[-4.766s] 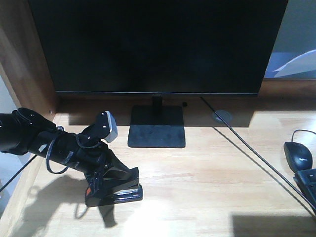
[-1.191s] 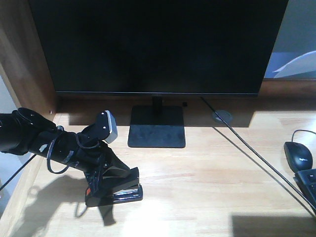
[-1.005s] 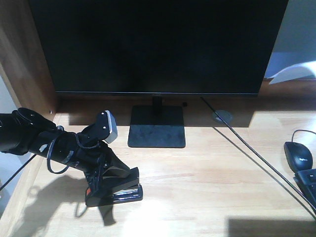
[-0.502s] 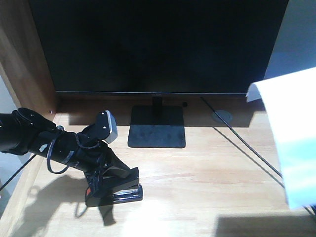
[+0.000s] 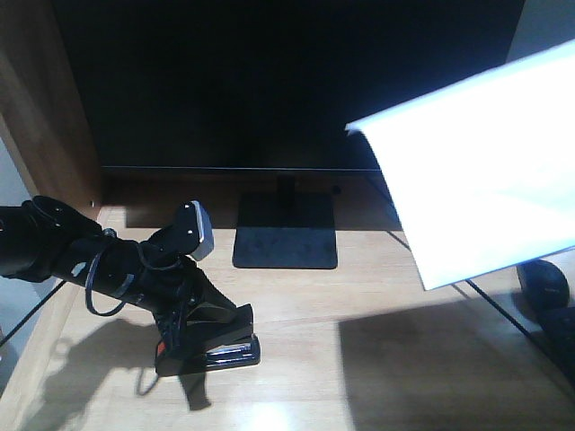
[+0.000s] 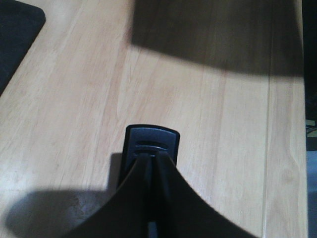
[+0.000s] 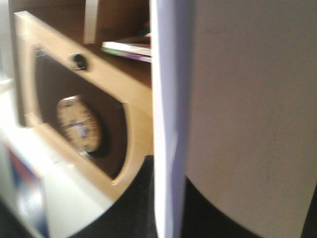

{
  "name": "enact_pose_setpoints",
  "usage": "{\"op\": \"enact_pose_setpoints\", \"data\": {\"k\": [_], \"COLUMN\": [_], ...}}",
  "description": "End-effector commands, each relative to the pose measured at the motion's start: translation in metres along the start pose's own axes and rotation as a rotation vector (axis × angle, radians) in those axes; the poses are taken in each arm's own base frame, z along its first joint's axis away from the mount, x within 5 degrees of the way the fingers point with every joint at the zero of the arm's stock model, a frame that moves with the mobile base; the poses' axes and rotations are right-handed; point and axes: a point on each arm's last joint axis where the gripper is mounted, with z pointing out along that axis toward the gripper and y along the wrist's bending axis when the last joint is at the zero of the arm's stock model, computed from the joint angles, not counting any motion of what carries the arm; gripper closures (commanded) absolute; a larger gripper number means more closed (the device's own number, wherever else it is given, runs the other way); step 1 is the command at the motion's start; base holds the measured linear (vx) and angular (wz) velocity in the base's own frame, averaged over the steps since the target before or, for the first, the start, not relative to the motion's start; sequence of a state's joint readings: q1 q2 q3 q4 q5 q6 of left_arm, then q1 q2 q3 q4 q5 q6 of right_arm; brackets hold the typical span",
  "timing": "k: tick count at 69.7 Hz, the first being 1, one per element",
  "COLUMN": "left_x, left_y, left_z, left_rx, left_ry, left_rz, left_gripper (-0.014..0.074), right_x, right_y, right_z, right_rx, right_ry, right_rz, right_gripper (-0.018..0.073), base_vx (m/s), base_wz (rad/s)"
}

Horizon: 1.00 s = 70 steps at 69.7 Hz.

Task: Grab stapler and paper to desk for stapling
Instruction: 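Swing the white paper sheet down toward the desk with the right gripper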

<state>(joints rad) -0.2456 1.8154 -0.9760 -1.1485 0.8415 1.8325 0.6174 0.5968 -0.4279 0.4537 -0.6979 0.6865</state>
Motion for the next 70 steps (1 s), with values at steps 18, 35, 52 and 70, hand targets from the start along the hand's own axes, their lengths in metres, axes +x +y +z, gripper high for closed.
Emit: {"op": "enact_pose_setpoints", "data": {"k": [18,35,52,70], "left_x": [-0.019,-0.019,-0.019,-0.019], "left_y": [-0.003,-0.003,-0.003,-0.003], "left_z": [-0.010,-0.010,-0.010,-0.010], "left_rx": [-0.005,-0.005,-0.005,-0.005], "left_ry": [-0.072,-0.072,-0.072,-0.072], "left_rz": [0.015,0.015,0.015,0.015], "left_gripper": [0.0603,0.0603,0.0603,0.0603], "right_x": [0.019,0.027,0.021,0.020], "right_y": [-0.026,-0.044,-0.045,-0.041], "right_z": [0.012,0.020,0.024,0.023], "right_rx": [0.257,0.345,0.311,0.283], "right_ry": [0.134,0.139,0.117,0.117], "right_rz": [0.008,-0.006,-0.119,-0.139], "right_gripper": [0.0565,0.0565,0.0565,0.0565], "base_vx": [0.00,0.00,0.00,0.00], "base_wz": [0.00,0.00,0.00,0.00]}}
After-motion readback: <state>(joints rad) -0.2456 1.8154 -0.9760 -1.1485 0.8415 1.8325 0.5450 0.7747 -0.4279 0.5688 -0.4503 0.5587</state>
